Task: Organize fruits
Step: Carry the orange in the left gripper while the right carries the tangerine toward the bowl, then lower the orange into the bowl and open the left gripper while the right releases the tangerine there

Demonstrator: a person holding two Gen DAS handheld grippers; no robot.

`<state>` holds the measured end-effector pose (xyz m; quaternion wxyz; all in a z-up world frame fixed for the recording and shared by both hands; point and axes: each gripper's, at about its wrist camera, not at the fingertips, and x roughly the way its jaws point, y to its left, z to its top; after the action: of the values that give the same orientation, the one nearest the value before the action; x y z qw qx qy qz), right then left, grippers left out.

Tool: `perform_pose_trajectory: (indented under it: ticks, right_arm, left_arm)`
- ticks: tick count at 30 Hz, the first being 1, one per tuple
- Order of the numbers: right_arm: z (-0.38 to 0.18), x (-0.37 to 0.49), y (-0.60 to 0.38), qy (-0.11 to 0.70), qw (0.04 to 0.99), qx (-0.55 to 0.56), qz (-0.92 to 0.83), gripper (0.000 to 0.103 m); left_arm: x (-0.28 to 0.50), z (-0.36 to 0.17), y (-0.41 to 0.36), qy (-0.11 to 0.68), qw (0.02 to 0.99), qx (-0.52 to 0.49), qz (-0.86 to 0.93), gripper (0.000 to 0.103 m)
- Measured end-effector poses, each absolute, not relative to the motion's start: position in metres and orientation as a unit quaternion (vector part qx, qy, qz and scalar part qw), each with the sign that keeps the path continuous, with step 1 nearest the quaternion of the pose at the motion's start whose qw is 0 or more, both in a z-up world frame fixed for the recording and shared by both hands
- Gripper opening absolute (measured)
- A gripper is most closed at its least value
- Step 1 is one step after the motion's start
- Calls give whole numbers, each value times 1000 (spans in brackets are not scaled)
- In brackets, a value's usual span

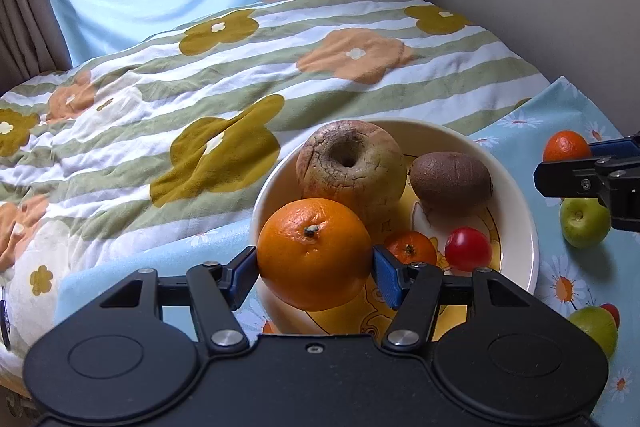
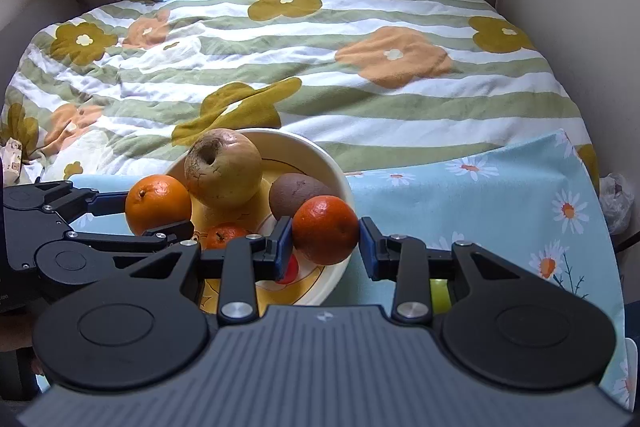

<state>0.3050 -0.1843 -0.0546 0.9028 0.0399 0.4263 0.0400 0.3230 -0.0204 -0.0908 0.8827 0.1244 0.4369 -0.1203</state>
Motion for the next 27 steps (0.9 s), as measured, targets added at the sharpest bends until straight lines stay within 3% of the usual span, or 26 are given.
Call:
perform_pose_trajectory:
  ticks: [4, 6, 8, 27]
  right_arm:
    - [-54, 304, -185, 424, 904, 41, 37, 50]
    - [-54, 304, -185, 424, 904, 42, 37, 50]
    - [-53, 303, -185, 424, 904, 43, 37, 50]
    - [-58, 312, -167, 438, 896, 28, 68, 50]
  left_arm:
    - [324, -94, -20, 435, 884, 127, -118, 67]
    - [321, -91, -21, 422, 889, 131, -117, 87]
    - [320, -86, -20, 414, 894, 128, -117, 96]
    - [266, -47, 26, 388, 917, 75, -49, 97]
